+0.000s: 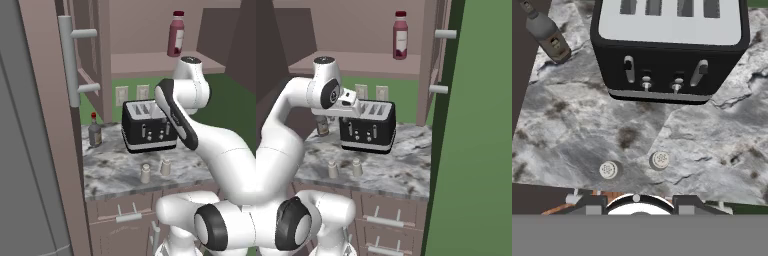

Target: Pick the shaker and shaker from the counter and place them in the cabinet.

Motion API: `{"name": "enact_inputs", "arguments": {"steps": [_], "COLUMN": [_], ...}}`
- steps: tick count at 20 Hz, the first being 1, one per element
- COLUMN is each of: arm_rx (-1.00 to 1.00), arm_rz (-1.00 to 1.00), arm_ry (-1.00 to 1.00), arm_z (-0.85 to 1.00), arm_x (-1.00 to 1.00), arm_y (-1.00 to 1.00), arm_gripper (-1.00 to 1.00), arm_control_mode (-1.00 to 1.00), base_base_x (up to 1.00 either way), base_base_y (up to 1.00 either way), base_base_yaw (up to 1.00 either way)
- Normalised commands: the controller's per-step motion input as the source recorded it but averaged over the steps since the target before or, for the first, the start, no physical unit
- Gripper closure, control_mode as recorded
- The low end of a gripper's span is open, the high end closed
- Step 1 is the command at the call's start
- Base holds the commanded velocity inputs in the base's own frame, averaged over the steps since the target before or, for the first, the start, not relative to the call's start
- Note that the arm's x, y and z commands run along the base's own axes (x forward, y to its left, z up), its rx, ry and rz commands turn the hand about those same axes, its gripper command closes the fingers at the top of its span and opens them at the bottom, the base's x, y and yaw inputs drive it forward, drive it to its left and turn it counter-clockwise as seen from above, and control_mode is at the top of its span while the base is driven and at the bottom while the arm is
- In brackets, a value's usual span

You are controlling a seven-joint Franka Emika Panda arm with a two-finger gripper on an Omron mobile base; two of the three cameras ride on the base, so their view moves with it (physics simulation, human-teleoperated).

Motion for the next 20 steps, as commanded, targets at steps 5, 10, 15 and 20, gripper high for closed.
{"name": "enact_inputs", "arguments": {"steps": [5,10,15,20], "arm_rx": [-0.01,-0.04,-0.07,0.00], "arm_rz": [0.00,0.03,0.05,0.04], "arm_ry": [-0.02,-0.06,-0.04,0.00], "arm_z": [0.00,0.00,-0.11,-0.32], "arm_x": [-0.17,-0.41,-0.39,-0.35], "arm_y": [0.00,0.00,-0.02,-0.07], "arm_gripper": [-1.00,-1.00,-1.00,-1.00], "arm_control_mode": [-1.00,-1.00,-1.00,-1.00], "base_base_x": [0.00,0.00,0.00,0.00], "base_base_y": [0.00,0.00,0.00,0.00], "base_base_yaw": [0.00,0.00,0.00,0.00]}}
